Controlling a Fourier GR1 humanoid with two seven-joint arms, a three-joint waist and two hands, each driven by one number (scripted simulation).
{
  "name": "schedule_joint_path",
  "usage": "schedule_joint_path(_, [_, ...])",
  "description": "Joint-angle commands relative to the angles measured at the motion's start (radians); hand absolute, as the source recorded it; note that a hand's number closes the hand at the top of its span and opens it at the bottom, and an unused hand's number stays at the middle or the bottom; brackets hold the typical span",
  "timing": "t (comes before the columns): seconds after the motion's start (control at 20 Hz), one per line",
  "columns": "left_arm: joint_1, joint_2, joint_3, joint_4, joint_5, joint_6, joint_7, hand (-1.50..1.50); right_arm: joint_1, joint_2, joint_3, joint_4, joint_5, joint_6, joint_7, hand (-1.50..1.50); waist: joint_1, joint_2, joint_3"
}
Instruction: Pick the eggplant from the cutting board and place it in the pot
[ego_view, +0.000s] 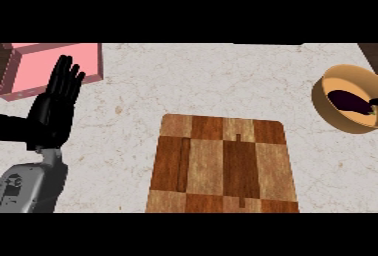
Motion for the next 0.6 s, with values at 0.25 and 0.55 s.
schedule_joint_path(0.25, [-0.037, -0.021, -0.009, 0.024, -0.029, 0.025, 0.021, 0.00, -0.091, -0.008, -0.166, 0.098, -0.193, 0.122, 0.045, -1.50, -0.016, -0.003, -0.001])
schedule_joint_path(0.55, [-0.021, 0.013, 0.023, -0.020, -0.008, 0.002, 0.054, 0.00, -0.125, -0.094, -0.274, 0.183, -0.299, 0.177, 0.082, -1.50, -0.003, -0.001, 0.000])
